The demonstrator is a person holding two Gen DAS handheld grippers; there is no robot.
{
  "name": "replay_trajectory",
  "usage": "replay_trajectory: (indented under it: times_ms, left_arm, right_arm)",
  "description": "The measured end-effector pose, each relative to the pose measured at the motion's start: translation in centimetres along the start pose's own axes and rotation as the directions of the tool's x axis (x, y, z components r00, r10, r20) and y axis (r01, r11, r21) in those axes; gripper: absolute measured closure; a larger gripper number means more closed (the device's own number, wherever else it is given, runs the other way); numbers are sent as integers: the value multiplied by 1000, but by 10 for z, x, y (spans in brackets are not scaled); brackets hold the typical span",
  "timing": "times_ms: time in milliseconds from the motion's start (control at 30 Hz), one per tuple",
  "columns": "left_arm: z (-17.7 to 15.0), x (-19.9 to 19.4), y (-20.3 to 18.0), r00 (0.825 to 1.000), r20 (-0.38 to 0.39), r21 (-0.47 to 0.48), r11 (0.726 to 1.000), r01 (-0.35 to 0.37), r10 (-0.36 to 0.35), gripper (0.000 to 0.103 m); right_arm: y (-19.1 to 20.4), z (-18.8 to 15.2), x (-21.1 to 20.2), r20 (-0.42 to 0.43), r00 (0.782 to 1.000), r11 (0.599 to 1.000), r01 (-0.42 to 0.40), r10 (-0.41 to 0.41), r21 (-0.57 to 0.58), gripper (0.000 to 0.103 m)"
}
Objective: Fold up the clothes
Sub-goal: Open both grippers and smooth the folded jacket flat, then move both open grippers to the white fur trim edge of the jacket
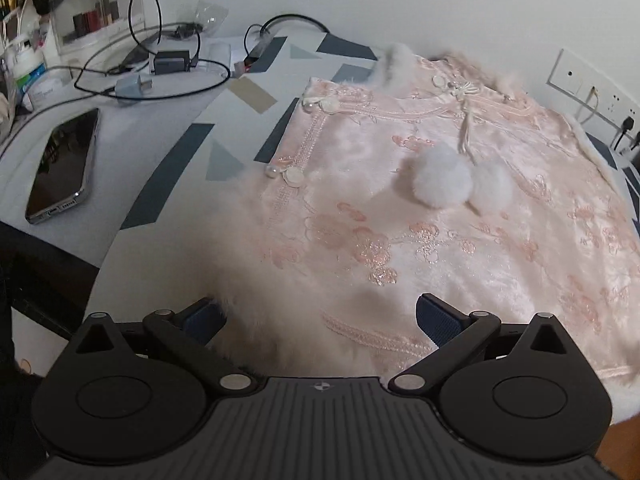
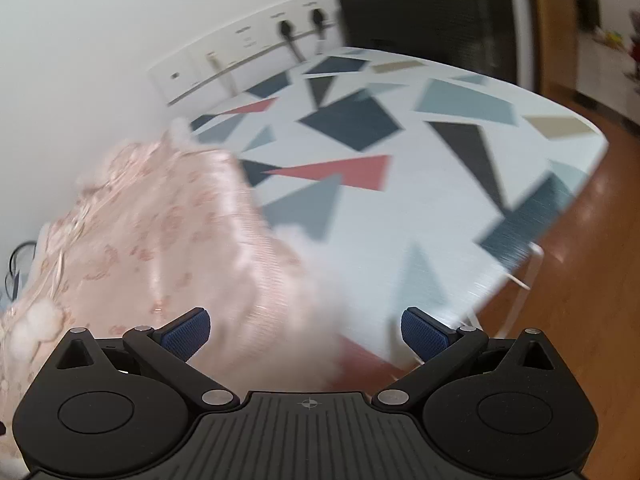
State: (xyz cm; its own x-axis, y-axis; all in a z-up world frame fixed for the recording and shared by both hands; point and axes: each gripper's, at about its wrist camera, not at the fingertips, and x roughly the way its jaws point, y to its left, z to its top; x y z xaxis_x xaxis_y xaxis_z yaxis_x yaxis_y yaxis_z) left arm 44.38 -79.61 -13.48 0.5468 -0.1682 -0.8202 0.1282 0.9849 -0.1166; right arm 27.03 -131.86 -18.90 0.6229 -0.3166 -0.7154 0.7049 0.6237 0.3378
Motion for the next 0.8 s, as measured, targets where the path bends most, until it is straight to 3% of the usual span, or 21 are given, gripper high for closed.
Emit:
replay_trajectory:
  times_ms: [333,600,800]
  left_arm:
    - [15,38,0,998,-68,71,997,6,-1,1]
    - [25,54,13,997,-69,127,991,33,-24,1]
    - [28,62,25,998,-49,183,982,50,-42,1]
  right_arm:
    - [45,21,42,-1,998,970,68,-70,-232,1]
    - [56,19,72,-79,993,963,66,-89,-261,1]
    - [67,12,74,-50,992,954,96,-115,-285,1]
